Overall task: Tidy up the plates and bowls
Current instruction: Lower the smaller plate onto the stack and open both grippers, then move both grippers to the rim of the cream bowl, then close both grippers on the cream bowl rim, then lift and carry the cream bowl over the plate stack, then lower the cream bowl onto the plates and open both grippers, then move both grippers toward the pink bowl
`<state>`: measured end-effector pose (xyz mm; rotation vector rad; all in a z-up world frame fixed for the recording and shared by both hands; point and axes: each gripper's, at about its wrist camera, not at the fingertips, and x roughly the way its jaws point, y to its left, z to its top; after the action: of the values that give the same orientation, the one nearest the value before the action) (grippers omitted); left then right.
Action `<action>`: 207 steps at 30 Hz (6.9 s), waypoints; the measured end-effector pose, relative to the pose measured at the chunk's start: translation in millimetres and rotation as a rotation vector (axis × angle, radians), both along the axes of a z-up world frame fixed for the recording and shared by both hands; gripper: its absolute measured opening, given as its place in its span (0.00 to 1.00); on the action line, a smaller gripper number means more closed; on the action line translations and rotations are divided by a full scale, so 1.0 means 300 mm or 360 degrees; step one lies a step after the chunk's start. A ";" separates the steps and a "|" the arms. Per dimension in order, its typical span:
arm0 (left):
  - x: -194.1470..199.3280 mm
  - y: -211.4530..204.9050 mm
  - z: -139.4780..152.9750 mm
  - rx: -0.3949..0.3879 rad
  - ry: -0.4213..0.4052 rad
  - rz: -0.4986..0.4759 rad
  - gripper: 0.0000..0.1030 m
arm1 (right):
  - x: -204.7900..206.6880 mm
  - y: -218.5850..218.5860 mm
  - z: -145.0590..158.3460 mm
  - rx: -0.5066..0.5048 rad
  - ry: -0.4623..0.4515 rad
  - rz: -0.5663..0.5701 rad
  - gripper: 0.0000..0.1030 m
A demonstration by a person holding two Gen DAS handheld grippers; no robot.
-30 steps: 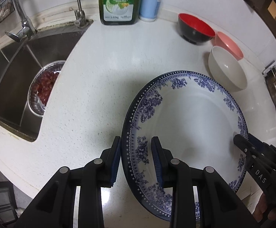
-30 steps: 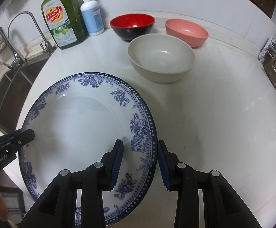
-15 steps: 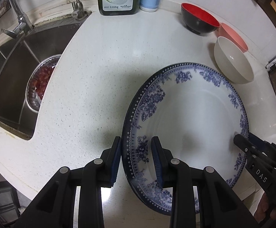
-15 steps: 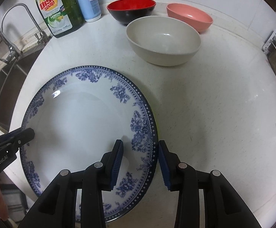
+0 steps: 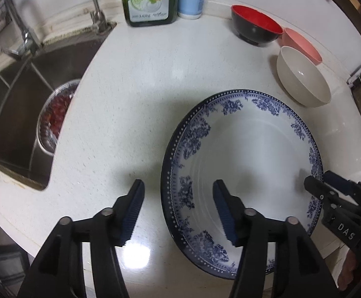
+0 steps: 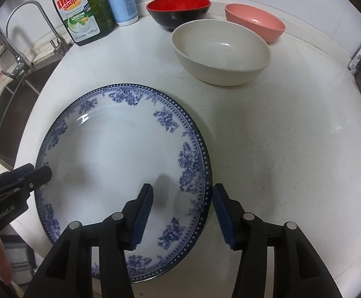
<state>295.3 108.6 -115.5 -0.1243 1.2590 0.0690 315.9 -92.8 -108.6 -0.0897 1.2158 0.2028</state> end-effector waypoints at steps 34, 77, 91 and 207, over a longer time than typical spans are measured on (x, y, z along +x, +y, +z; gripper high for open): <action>0.401 -0.312 0.227 0.0030 -0.0322 -0.0493 0.65 | 0.229 -0.253 0.237 0.0117 -0.0370 -0.0322 0.50; 0.657 -0.519 -0.010 -0.0082 -0.0041 -0.0650 0.11 | 0.524 -0.294 0.052 0.0127 -0.0104 -0.0340 0.11; 0.532 -0.601 0.094 -0.0132 -0.0095 -0.0683 0.12 | 0.443 -0.348 0.133 0.0171 -0.0157 -0.0384 0.10; 0.744 -0.652 0.312 0.0044 -0.0414 -0.0895 0.63 | 0.515 -0.525 0.398 0.0085 -0.0372 -0.0493 0.43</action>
<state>518.4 -86.9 -21.9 0.2403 0.9948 -0.4037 470.5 -250.2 10.8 0.1190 0.9754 -0.0455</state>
